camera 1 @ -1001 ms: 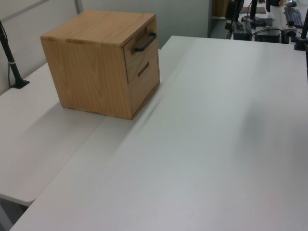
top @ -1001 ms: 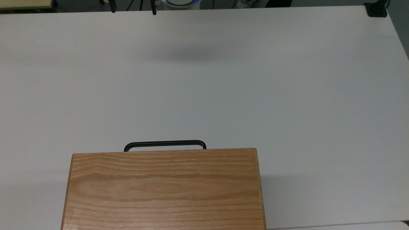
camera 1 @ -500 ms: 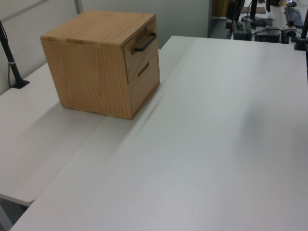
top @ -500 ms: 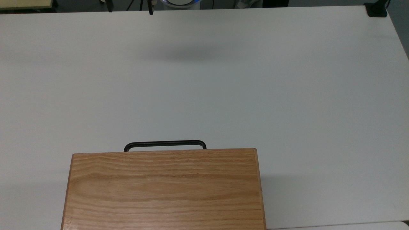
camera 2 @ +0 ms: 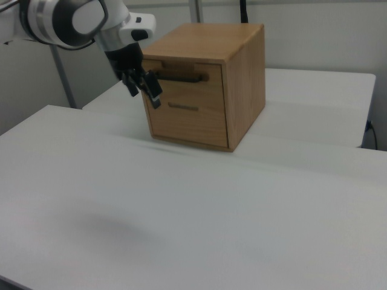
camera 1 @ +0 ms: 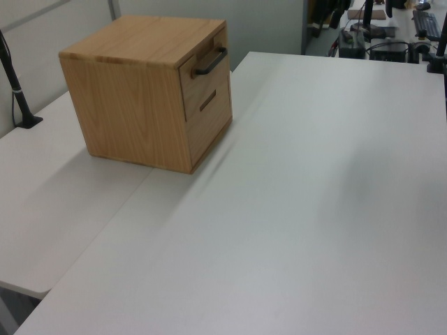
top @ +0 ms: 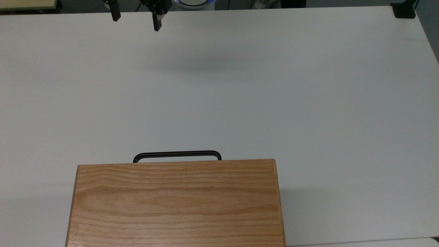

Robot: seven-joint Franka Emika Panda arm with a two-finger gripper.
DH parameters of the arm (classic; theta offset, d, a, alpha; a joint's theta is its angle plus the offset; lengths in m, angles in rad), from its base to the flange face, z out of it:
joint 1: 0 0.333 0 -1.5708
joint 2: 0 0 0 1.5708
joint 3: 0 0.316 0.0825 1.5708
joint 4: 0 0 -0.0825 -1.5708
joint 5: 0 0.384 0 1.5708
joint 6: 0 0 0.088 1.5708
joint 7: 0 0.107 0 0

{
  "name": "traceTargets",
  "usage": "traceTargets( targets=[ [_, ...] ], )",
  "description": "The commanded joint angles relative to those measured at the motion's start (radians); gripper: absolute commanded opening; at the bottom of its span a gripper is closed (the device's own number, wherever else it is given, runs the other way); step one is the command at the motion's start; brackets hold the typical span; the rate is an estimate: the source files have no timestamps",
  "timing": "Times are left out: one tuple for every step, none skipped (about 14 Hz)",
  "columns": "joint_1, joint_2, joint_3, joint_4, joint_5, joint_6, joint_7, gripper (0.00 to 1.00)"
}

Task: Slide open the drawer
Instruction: 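Move the gripper down to the black handle of the upper drawer and grasp it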

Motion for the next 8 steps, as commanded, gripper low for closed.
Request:
traceTargets(
  targets=[
    [0.01,0.034,0.004,-0.01,0.02,0.112,0.279,1.0],
    [0.017,0.055,0.004,-0.005,0.076,0.153,0.351,1.0],
    [0.019,0.072,0.002,-0.005,0.143,0.217,0.384,1.0],
    [0.019,0.099,0.002,0.006,0.229,0.292,0.427,0.96],
    [0.021,0.147,0.002,0.039,0.312,0.375,0.499,0.91],
    [0.028,0.199,0.002,0.052,0.343,0.455,0.556,0.91],
    [0.046,0.231,0.002,0.059,0.353,0.519,0.6,0.91],
    [0.053,0.285,0.002,0.087,0.368,0.617,0.673,0.84]
  ],
)
